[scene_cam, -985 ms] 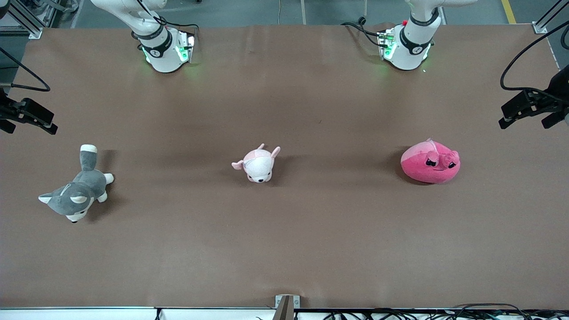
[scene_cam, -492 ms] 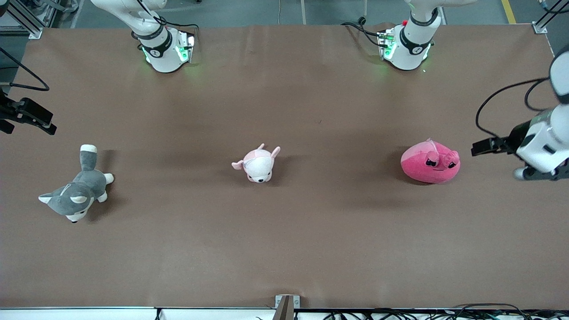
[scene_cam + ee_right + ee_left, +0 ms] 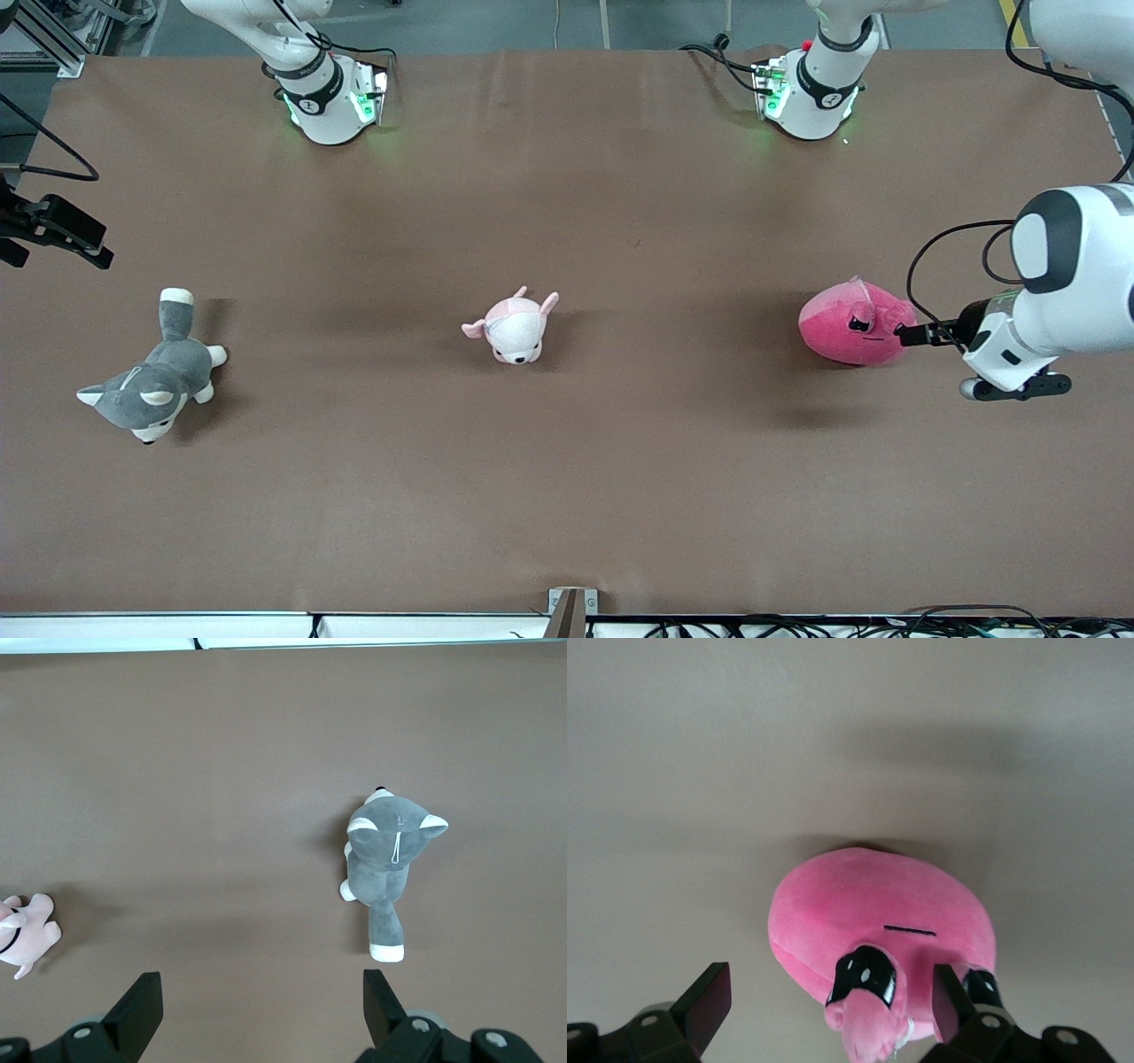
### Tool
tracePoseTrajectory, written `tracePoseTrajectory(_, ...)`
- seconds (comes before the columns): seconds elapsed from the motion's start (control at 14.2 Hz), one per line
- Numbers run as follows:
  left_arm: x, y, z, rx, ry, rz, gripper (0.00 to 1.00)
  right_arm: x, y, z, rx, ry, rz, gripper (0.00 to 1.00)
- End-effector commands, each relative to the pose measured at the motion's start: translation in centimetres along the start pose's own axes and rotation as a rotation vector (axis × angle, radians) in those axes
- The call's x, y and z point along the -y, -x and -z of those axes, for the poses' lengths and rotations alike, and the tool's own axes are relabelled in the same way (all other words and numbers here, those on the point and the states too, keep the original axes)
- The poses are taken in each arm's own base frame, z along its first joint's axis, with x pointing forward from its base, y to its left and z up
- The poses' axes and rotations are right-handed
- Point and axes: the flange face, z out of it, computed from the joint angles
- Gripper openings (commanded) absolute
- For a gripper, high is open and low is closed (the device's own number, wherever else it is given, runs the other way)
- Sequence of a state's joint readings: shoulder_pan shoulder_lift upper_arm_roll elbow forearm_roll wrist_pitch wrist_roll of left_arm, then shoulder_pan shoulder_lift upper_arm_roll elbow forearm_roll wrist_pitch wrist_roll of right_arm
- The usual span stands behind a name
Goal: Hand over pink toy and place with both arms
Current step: 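Lower the left gripper and grasp the pink plush toy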
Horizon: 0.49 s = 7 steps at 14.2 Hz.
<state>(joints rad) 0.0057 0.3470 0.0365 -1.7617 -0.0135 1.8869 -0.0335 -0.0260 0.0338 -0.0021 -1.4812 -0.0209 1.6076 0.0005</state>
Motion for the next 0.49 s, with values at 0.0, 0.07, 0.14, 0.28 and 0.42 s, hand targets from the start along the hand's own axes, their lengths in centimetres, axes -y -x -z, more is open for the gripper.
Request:
tracePoseTrajectory(0.0,-0.5,1.1,-0.8,0.000,0.039,0.034,1.00,0.3,0.1,0.3,-0.006,-0.012,0.005,1.00)
tracePoseTrajectory(0.07,-0.8,1.1,-0.9,0.004,0.054,0.041,0.98,0.4,0.1,0.2,-0.007,-0.012,0.007,1.00)
tracePoseTrajectory(0.14,-0.9,1.3,-1.3,0.011,0.055,0.045,0.93,0.5,0.1,0.2,-0.006,-0.015,0.006,1.00)
tracePoseTrajectory(0.28,-1.0,1.9,-2.2,0.033,0.053,0.047,0.73,1.6,0.2,0.2,0.000,-0.019,0.023,1.00)
tracePoseTrajectory(0.42,-0.8,2.4,-3.0,0.053,0.053,0.050,0.53,2.0,0.2,-0.1,0.008,-0.019,0.031,1.00)
